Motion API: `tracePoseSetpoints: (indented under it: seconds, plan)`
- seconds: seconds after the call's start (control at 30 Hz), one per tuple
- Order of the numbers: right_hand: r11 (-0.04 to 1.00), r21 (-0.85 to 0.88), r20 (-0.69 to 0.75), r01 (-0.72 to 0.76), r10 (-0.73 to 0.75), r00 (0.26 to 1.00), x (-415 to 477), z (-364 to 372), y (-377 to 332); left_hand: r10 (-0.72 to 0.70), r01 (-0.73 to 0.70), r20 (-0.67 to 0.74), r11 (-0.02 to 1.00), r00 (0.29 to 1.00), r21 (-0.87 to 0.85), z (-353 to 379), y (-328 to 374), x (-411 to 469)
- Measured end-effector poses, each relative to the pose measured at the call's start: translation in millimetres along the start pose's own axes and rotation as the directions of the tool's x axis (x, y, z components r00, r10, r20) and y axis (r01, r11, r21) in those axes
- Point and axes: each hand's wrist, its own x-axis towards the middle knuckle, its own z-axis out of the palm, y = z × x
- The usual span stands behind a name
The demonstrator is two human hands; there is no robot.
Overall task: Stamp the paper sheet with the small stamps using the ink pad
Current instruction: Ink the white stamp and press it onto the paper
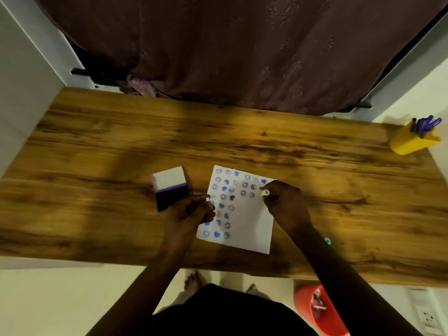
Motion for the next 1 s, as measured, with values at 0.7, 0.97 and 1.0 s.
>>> tracePoseSetpoints:
  seconds: [0.7, 0.97, 1.0]
  plan:
    - [0.986, -0.159, 0.081, 0.053, -0.04, 0.996, 8.8, 15.2, 5.9, -0.038, 0.038, 0.002, 0.999, 0.999, 0.029, 9.5, -5.5, 6.6]
    - [0.974, -0.22, 0.095, 0.055, -0.035, 0.995, 13.1, 12.3, 1.0, -0.052, 0.052, 0.01, 0.998, 0.999, 0.039, 18.3, -3.1, 4.1]
    - [0.975, -0.217, 0.088, 0.054, -0.036, 0.995, 13.0, 11.7, -0.5, -0.053, 0.053, 0.013, 0.998, 0.999, 0.032, 19.7, -2.0, 2.9]
